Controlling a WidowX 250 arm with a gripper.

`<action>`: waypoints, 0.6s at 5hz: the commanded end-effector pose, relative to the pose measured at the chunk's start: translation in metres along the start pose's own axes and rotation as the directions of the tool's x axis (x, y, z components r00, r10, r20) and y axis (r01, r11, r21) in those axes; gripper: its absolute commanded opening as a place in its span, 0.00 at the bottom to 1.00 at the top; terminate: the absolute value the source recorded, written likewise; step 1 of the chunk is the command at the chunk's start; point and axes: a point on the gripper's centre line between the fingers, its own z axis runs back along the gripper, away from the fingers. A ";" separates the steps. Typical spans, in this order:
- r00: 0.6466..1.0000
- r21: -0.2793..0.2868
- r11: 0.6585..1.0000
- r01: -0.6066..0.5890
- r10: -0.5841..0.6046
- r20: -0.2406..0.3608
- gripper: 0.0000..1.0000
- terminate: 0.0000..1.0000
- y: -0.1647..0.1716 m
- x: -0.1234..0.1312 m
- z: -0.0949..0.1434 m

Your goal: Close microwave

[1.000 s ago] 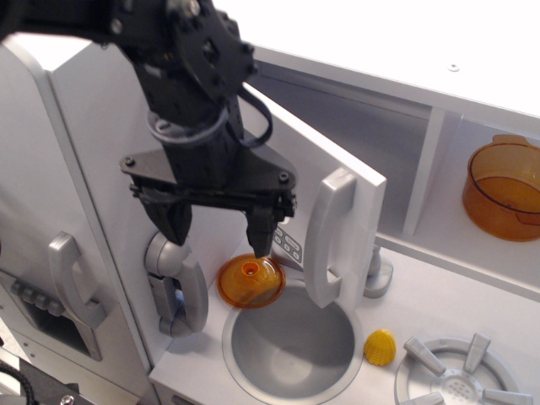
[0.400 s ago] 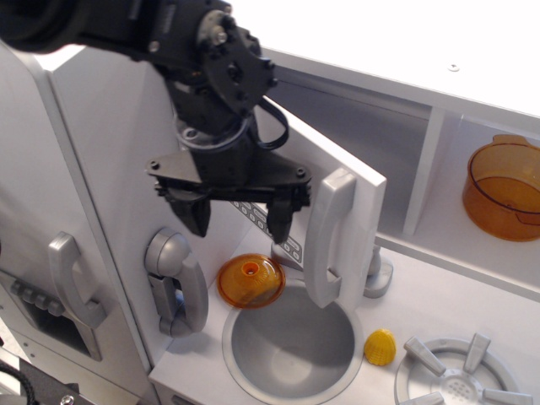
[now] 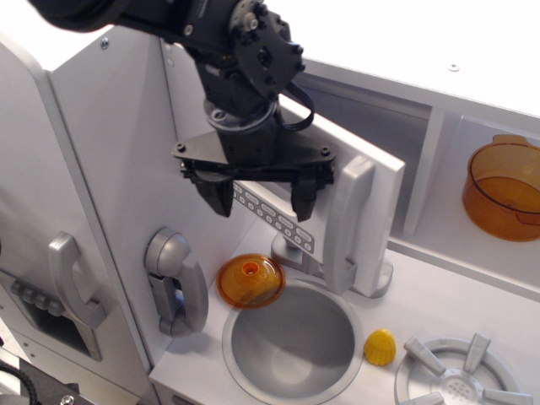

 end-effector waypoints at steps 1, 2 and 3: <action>0.998 -0.015 0.999 -0.029 0.030 0.049 1.00 0.00 -0.009 0.026 0.007; 0.998 -0.009 0.999 -0.044 0.044 0.052 1.00 0.00 -0.015 0.035 0.004; 0.997 -0.004 0.999 -0.050 0.051 0.051 1.00 0.00 -0.017 0.040 0.002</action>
